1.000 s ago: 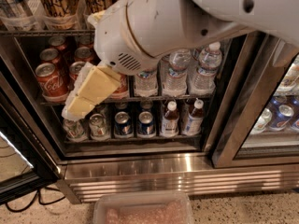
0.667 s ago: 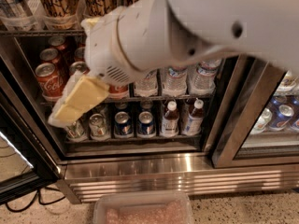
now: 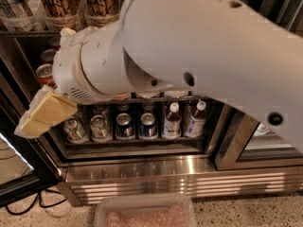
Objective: Pick redbull can from top shelf of fridge
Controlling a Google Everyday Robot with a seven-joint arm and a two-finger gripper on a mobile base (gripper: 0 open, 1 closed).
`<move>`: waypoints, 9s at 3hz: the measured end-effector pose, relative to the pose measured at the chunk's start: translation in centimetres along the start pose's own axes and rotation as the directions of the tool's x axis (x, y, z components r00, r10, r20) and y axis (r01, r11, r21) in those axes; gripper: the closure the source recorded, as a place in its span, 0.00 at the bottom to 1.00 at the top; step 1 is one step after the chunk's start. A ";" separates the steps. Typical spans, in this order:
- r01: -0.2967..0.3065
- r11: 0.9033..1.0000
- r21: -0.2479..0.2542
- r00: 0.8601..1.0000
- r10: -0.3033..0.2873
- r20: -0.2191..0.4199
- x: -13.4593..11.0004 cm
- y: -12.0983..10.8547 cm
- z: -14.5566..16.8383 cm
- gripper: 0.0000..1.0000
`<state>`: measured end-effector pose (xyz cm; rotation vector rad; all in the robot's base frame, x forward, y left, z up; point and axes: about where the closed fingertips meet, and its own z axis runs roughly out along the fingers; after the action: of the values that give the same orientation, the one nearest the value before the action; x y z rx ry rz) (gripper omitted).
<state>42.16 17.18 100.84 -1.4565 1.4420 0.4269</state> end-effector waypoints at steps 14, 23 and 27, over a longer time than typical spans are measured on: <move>-0.195 0.940 0.281 0.958 0.121 0.259 -4.2 -4.0 7.0 0.42; -0.189 0.901 0.389 0.948 0.065 0.310 -6.9 -12.1 10.7 0.38; -0.132 0.879 0.459 0.959 -0.004 0.284 -7.4 -14.8 11.8 0.38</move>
Offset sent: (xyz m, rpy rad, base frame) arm 0.0320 0.0523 -0.0030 0.2010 -0.0914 -0.1480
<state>58.25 27.66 107.42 -0.9147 1.2573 0.2767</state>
